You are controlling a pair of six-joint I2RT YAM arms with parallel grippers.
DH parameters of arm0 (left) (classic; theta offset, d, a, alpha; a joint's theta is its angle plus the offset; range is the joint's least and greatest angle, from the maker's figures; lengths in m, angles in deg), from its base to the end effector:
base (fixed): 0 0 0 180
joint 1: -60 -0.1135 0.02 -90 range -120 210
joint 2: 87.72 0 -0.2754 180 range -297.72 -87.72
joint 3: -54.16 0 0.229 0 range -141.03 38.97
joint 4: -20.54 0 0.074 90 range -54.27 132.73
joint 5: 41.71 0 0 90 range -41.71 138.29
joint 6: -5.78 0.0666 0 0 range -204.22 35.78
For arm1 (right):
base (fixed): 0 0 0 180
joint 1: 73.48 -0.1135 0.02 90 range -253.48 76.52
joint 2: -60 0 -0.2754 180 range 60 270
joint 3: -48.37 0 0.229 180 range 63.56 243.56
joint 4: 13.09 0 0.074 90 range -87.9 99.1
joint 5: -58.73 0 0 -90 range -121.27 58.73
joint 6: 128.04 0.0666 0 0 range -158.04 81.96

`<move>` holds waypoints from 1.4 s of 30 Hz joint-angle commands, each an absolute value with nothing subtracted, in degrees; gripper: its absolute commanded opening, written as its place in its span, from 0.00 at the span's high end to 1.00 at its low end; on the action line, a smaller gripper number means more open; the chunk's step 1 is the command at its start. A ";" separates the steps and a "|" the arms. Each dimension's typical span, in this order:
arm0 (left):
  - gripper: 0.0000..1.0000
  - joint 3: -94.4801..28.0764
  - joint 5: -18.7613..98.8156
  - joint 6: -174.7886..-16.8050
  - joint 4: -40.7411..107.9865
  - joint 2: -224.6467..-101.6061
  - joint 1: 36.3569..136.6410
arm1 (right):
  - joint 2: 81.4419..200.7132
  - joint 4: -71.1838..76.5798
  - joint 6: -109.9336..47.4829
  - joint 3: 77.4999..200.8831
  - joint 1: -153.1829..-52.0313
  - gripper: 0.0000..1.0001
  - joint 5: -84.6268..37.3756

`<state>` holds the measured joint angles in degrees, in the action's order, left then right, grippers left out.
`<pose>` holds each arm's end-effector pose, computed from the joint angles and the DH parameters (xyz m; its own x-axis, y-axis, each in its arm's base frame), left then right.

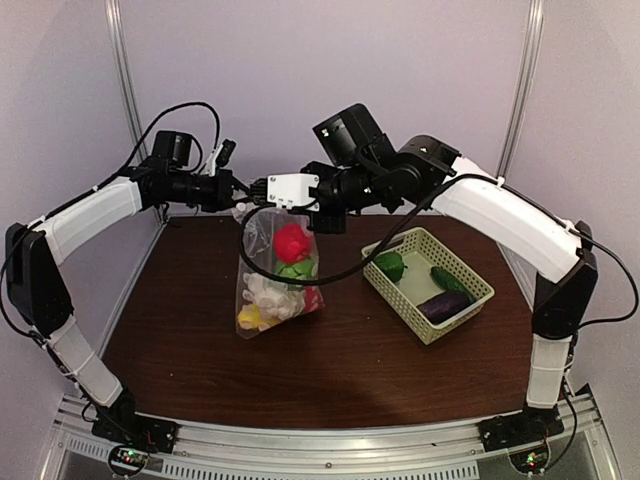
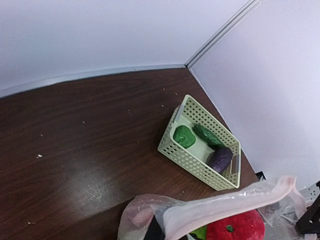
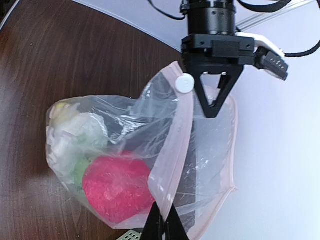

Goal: Place the food in the zip-top bag and seal the zipper
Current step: Adjust the zipper food storage bag at the center of the board, then pick up the fake vegetable from the bin.

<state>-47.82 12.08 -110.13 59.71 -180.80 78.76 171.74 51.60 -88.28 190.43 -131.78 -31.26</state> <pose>0.3390 -0.1567 0.3595 -0.7538 -0.1163 -0.6467 0.4594 0.6104 -0.6452 0.2290 0.3707 0.4055 0.4644 -0.7110 -0.5280 -0.7722 -0.0332 -0.6345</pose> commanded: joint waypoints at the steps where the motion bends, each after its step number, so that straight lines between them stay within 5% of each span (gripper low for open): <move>1: 1.00 -45.14 11.06 -111.79 56.89 -181.73 80.82 | 171.71 50.99 -86.15 192.13 -130.66 1.00 -33.55; 10: 1.00 -44.69 7.57 -110.17 55.57 -183.25 84.59 | 173.53 51.52 -83.28 197.17 -131.46 1.00 -27.60; 17: 1.00 -40.67 14.11 -109.44 49.60 -175.80 84.70 | 171.85 51.19 -87.20 186.13 -132.49 1.00 -33.14; 27: 1.00 -37.91 12.00 -110.89 44.40 -171.52 84.70 | 164.07 57.69 -86.34 181.04 -132.32 0.93 -24.52; 30: 1.00 -37.00 11.17 -111.82 43.34 -171.91 84.71 | 163.12 57.29 -84.62 180.85 -131.38 0.58 -23.91; 37: 1.00 -41.97 10.11 -113.04 53.33 -182.04 84.78 | 160.06 54.10 -79.08 176.00 -126.06 0.06 -15.38; 42: 1.00 -41.29 11.11 -112.85 52.88 -181.24 84.87 | 156.38 44.19 -69.53 168.55 -113.37 0.00 -8.88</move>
